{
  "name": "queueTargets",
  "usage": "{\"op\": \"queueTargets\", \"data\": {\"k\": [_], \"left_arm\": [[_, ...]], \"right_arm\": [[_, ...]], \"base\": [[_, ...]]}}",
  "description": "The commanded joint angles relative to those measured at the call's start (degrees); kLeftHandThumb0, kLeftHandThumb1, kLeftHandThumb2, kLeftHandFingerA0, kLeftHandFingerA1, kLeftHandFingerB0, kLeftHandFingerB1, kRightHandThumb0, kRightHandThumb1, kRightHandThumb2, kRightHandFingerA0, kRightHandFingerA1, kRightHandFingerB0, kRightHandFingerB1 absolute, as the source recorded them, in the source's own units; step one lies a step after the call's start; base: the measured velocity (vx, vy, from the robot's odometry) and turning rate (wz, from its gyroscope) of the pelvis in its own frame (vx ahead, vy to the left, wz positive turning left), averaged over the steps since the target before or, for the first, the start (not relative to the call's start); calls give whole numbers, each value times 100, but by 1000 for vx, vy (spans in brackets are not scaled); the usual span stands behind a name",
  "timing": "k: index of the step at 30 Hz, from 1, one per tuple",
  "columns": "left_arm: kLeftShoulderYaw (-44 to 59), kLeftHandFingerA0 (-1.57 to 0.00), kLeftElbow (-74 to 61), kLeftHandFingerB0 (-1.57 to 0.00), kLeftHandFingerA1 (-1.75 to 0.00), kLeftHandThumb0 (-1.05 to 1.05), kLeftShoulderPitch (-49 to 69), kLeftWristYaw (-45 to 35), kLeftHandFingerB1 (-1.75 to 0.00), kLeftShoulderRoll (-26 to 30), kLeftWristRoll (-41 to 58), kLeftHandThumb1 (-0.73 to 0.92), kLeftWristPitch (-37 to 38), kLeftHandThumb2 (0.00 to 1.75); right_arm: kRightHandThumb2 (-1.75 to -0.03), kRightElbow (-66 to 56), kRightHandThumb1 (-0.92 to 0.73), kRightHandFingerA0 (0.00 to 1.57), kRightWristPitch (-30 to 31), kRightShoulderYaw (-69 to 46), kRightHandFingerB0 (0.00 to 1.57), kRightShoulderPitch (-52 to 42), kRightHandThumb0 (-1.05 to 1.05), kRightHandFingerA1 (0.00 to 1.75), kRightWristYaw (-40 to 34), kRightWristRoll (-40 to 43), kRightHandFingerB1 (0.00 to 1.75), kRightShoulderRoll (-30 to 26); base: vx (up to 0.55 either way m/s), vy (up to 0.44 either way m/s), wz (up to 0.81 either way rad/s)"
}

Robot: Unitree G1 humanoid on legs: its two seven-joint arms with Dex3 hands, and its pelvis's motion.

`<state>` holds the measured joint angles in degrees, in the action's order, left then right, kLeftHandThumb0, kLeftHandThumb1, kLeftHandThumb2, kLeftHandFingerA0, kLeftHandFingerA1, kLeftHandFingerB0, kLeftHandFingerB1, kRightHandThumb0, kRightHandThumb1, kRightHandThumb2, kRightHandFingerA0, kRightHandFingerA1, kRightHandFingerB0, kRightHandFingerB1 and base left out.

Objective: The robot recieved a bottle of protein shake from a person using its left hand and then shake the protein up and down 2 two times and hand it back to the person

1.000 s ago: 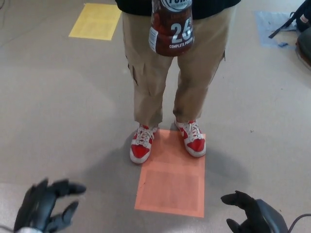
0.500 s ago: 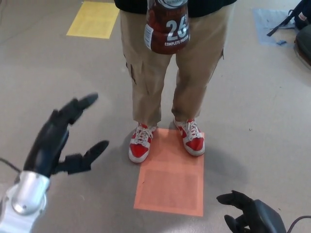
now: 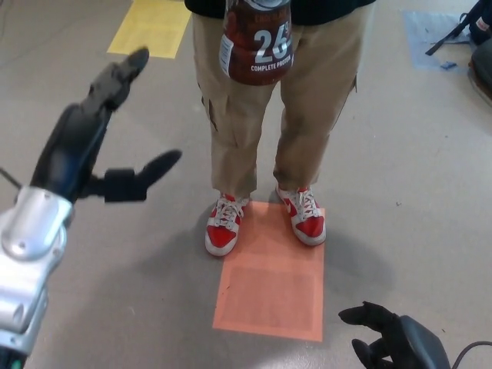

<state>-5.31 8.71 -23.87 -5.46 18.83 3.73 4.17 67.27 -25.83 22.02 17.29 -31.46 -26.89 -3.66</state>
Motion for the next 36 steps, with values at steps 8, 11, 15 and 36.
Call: {"op": "queueTargets", "data": {"k": [8,11,15,36], "left_arm": [[39,-1,-1011,0,-19,-95,-2593,-2013,-1,545,3059,67,-6091,100],[-15,0,-906,0,-18,-98,-2651,-2139,0,476,3112,75,-6226,108],[4,0,-827,0,-16,-97,-2669,-2140,0,345,3220,70,-6402,104],[-583,0,-1086,0,-14,-97,-3266,-2513,0,330,3107,64,-7108,101]], "right_arm": [[-64,183,-78,88,-577,51,68,-71,-26,52,-693,-227,48,-119],[-64,196,-78,89,-519,51,68,-30,-27,51,-687,-229,47,-115],[-63,188,-77,90,-519,45,69,-17,-26,51,-703,-225,49,-109],[-65,177,-82,90,-449,118,66,-1,-29,52,-669,-305,49,-185]], "base": [[0,0,0],[0,0,0],[0,0,0],[0,0,0]]}}
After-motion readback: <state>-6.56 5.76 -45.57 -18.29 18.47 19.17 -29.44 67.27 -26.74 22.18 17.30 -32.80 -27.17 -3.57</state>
